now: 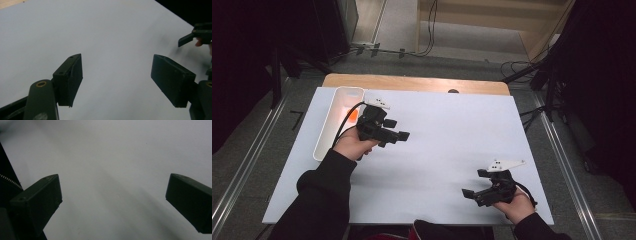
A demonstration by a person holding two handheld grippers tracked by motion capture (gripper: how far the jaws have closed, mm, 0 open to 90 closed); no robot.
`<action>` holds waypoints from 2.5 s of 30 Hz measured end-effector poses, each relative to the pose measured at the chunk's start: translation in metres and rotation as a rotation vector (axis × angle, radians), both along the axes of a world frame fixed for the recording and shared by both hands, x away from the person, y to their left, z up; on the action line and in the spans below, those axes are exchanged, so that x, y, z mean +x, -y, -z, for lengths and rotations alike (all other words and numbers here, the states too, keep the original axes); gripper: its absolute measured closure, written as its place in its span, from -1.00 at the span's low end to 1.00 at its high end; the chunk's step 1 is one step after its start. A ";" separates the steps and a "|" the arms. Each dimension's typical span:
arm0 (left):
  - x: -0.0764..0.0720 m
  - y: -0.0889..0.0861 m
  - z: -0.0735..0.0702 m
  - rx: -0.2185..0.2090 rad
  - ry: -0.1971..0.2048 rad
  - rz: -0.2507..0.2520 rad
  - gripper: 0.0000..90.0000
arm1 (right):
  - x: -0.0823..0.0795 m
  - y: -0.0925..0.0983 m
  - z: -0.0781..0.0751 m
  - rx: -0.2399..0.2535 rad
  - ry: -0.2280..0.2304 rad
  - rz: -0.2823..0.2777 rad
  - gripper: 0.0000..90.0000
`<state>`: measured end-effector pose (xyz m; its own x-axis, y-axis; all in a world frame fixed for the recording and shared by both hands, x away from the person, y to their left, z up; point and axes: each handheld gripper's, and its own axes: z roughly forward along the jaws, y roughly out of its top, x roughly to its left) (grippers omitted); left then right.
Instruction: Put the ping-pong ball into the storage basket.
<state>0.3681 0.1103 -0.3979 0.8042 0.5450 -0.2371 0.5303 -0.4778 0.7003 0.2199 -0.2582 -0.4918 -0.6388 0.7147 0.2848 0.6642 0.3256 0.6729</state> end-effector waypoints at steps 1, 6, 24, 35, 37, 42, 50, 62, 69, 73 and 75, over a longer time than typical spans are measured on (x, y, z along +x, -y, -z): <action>-0.001 0.000 0.001 0.014 -0.001 0.004 -0.43 | 0.000 0.000 0.000 0.000 0.001 0.001 -1.00; -0.007 0.002 0.007 0.021 -0.005 0.012 -0.43 | 0.000 0.000 0.000 0.003 0.000 0.004 -1.00; -0.022 0.000 0.022 0.027 0.008 0.031 -0.43 | 0.000 0.000 0.001 -0.003 -0.002 0.000 -1.00; -0.033 0.000 0.032 0.057 0.011 0.053 -0.43 | -0.001 -0.001 0.001 -0.006 -0.009 0.004 -1.00; -0.034 -0.001 0.034 0.059 0.013 0.053 -0.43 | -0.001 -0.001 0.001 -0.007 -0.008 0.003 -1.00; -0.038 -0.002 0.036 0.067 0.013 0.065 -0.46 | -0.001 -0.001 0.001 -0.010 -0.006 -0.001 -1.00; -0.043 -0.004 0.039 0.078 0.012 0.078 -0.50 | -0.001 -0.001 0.001 -0.015 -0.006 -0.003 -1.00; -0.052 -0.008 0.045 0.089 0.012 0.108 -0.50 | -0.001 -0.001 0.001 -0.017 -0.004 -0.005 -1.00; -0.057 -0.013 0.048 0.091 0.007 0.124 -0.50 | -0.001 -0.001 0.002 -0.018 -0.006 -0.009 -1.00; -0.060 -0.015 0.050 0.102 0.009 0.136 -0.50 | 0.000 -0.001 0.002 -0.021 -0.004 -0.008 -1.00; -0.061 -0.016 0.052 0.104 0.007 0.137 -0.50 | -0.001 -0.001 0.002 -0.021 -0.004 -0.006 -1.00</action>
<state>0.3067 0.1260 -0.4496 0.8738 0.4519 -0.1795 0.4510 -0.6153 0.6466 0.2193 -0.2568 -0.4938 -0.6418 0.7169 0.2723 0.6650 0.3435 0.6631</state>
